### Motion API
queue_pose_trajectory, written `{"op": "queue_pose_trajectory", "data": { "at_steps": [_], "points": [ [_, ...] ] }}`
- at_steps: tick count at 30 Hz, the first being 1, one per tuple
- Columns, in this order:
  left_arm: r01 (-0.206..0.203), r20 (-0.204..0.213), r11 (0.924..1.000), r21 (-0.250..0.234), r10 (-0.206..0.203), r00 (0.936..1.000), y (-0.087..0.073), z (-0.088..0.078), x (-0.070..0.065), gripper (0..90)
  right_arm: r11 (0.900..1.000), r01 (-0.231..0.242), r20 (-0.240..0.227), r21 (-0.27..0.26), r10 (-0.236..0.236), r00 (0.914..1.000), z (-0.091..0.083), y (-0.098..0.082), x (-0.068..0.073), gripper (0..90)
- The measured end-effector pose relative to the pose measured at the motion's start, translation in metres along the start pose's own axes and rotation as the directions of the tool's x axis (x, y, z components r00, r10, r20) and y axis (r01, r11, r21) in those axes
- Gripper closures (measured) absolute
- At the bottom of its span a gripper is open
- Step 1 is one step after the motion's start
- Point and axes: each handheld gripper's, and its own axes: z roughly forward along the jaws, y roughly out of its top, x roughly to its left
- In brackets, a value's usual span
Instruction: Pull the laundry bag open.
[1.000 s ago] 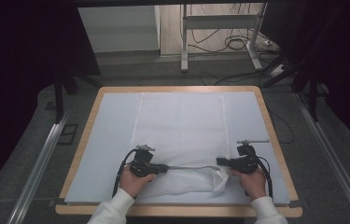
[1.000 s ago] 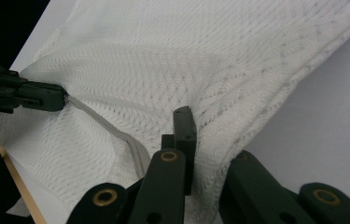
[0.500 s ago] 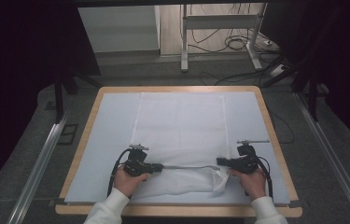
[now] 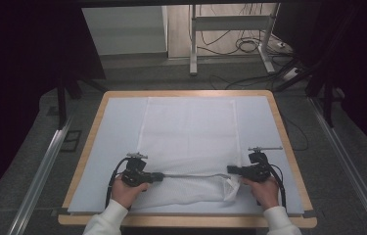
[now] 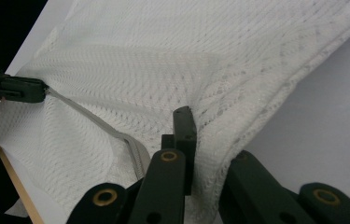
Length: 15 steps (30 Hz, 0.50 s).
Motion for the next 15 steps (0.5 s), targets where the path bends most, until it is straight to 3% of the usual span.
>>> {"op": "queue_pose_trajectory", "data": {
  "at_steps": [15],
  "points": [
    [0.026, -0.014, 0.9994, -0.022, -0.026, 0.9996, -0.012, -0.027, 0.016, 86.7, 1.000, 0.003, 0.007, 0.003, -0.003, 1.0000, 0.000, 0.000, 0.000, 88.6]
  ]
}}
